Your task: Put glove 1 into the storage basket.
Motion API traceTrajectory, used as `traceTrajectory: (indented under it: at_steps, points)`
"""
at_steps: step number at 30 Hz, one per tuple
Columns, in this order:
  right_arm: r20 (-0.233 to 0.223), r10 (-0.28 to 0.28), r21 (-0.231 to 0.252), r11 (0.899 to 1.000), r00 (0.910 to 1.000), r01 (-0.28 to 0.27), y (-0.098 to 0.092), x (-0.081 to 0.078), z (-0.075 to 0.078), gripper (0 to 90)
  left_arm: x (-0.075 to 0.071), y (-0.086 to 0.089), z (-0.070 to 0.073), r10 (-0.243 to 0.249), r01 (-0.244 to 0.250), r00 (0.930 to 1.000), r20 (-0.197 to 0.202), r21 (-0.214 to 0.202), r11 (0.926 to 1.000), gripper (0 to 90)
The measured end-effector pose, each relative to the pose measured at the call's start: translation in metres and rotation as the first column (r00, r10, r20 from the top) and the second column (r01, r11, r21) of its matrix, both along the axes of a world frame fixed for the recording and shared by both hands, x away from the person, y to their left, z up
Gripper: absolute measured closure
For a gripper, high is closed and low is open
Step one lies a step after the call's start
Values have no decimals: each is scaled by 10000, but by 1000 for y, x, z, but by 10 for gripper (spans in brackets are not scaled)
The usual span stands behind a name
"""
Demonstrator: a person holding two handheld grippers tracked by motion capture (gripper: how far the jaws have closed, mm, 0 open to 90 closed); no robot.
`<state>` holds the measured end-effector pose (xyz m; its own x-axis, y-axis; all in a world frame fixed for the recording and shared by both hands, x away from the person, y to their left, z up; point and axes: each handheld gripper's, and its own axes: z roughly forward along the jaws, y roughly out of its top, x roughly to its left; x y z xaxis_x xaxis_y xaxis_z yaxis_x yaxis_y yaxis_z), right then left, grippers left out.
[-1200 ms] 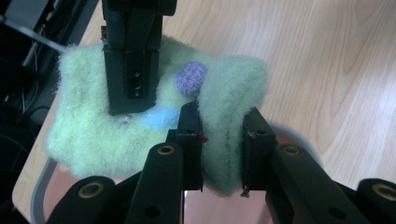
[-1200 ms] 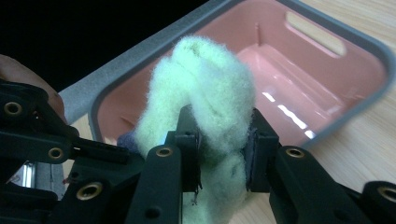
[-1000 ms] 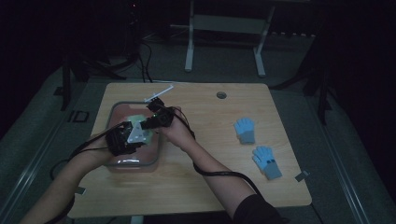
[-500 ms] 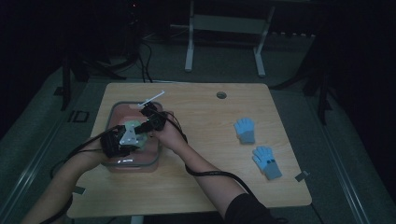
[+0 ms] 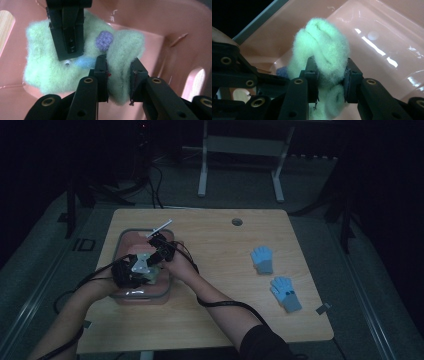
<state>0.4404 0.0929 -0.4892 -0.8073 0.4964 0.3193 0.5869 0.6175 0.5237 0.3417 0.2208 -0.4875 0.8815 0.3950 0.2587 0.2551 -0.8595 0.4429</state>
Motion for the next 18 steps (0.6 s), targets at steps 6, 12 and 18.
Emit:
traceTrajectory:
  at_steps: [6,12,18]
  points:
    - [85,-128,-475,9988,9999,131,4,1,1,639,9,0,-5,-40,42,9972,-753,34,10000,697]
    - [177,-99,-646,9979,9998,111,1,2,4,554,10,-2,-10,252,-229,9936,-1104,217,9995,565]
    - [122,-140,-450,9989,9998,145,-8,2,8,544,7,2,0,1204,-1221,9872,-1043,-95,9925,412]
